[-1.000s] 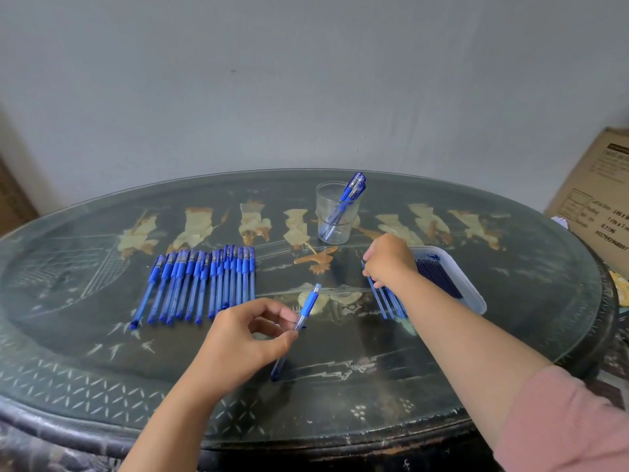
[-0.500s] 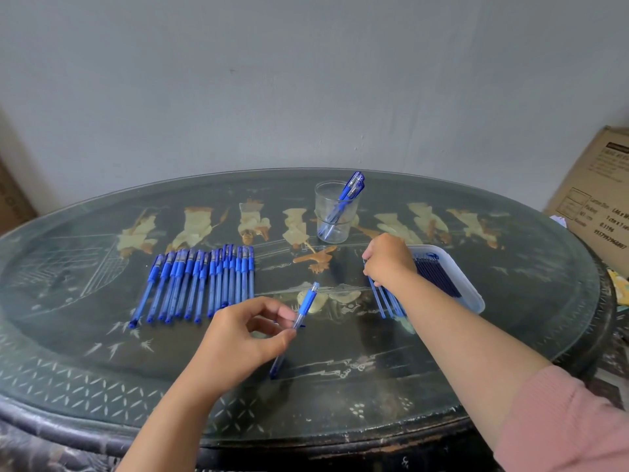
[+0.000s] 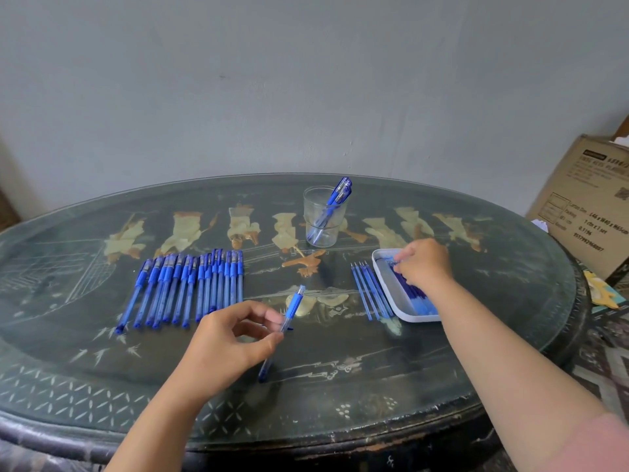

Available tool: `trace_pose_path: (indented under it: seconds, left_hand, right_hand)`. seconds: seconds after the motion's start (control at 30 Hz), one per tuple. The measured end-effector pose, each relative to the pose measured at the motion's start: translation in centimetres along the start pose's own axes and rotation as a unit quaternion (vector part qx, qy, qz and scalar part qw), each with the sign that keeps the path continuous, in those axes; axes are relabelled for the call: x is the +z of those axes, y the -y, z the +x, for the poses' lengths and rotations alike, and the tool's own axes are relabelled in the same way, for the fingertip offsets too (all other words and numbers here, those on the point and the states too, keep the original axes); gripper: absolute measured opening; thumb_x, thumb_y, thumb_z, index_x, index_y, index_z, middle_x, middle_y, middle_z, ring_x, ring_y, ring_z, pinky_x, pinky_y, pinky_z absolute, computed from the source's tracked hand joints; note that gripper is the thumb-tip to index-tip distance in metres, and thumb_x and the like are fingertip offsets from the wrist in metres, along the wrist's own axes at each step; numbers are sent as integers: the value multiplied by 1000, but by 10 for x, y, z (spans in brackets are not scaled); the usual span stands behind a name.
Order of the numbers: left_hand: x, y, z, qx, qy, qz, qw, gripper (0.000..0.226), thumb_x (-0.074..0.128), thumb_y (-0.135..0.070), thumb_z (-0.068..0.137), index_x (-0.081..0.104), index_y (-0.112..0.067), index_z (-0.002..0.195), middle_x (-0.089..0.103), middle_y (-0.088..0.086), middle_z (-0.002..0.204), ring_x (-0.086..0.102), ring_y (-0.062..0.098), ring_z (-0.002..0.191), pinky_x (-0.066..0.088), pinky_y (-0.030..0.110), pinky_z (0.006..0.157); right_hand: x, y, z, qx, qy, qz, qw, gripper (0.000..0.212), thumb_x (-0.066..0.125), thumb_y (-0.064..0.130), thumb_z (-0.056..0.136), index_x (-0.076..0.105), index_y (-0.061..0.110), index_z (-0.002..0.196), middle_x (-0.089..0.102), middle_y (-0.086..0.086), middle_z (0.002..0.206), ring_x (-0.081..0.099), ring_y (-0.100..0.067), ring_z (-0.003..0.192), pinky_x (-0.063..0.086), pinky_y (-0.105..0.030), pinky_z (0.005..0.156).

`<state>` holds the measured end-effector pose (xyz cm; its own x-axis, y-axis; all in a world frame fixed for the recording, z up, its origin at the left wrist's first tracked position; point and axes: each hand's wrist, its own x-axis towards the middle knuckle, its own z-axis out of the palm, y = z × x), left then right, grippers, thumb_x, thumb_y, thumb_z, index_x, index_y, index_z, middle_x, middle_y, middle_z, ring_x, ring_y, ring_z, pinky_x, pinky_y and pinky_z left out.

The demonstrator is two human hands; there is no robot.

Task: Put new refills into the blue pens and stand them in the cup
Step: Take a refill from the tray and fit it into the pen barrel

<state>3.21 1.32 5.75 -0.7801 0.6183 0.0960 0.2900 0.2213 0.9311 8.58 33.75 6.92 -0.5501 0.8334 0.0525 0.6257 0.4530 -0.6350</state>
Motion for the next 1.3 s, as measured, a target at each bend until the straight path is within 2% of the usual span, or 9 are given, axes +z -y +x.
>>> trace_pose_path:
  seconds: [0.17,0.3,0.43,0.6,0.9,1.0,1.07,1.13,1.3]
  left_hand:
    - [3,-1,-1,6,-22,-21,1000,19,77,1,77,73,-17,81,73,0,83,68,12,73,54,17,69]
    - [4,-2,-1,8,-25,-23,999,18,77,1,77,73,-16,80,73,-1,83,68,12,72,53,16,69]
    - [4,-2,-1,5,-26,-22,999,17,77,1,77,73,-15,80,73,-1,83,68,13,73,55,18,70]
    - [4,-3,-1,5,-22,-24,999,17,77,0,77,73,-16,81,73,0,84,68,13,74,54,18,70]
    - [3,-2,-1,7,-15,-27,1000,15,76,-1,78,73,-15,82,73,0,86,68,14,75,56,20,72]
    - [4,-3,-1,12,-20,-31,999,15,76,0,79,73,-15,82,73,-1,86,68,14,76,55,19,70]
    - [5,-3,-2,16,-29,-39,999,15,75,1,79,72,-14,82,73,-1,86,69,15,76,55,19,70]
    - [6,-3,-2,16,-36,-48,998,16,75,1,80,72,-14,82,73,-1,86,69,17,77,55,21,71]
    - [5,-1,-3,8,-46,-58,997,17,74,0,80,72,-16,85,73,-2,87,69,15,80,56,23,72]
  right_hand:
    - [9,-15,-4,-1,34,-94,995,19,58,3,85,77,4,91,73,-11,95,67,-29,91,58,-39,82]
    - [11,-13,-11,-10,57,-140,988,20,53,15,82,56,16,62,47,-1,57,45,-22,64,39,-25,63]
    - [13,-14,-11,-15,46,-152,987,23,52,0,85,56,11,65,44,-4,58,43,-19,58,38,-26,60]
    - [12,-11,-13,-2,42,-170,984,31,49,-1,87,43,14,61,39,-3,58,39,-17,55,34,-27,58]
    - [11,-2,-18,-5,37,-181,983,24,49,5,92,51,9,68,45,-4,60,46,-22,61,29,-27,48]
    - [1,7,-25,-13,5,-106,994,25,54,5,92,56,5,67,56,-13,67,54,-30,65,42,-31,52]
    - [-7,19,-32,-39,-16,-5,999,18,55,5,91,69,-6,95,69,-23,95,64,-40,90,53,-44,77]
    - [-12,37,-44,-60,-1,122,991,21,55,7,92,72,5,105,71,-18,102,67,-34,91,54,-49,86]
    - [-7,85,-98,-68,162,441,880,17,55,3,97,70,10,102,64,-6,85,62,-14,74,61,-35,70]
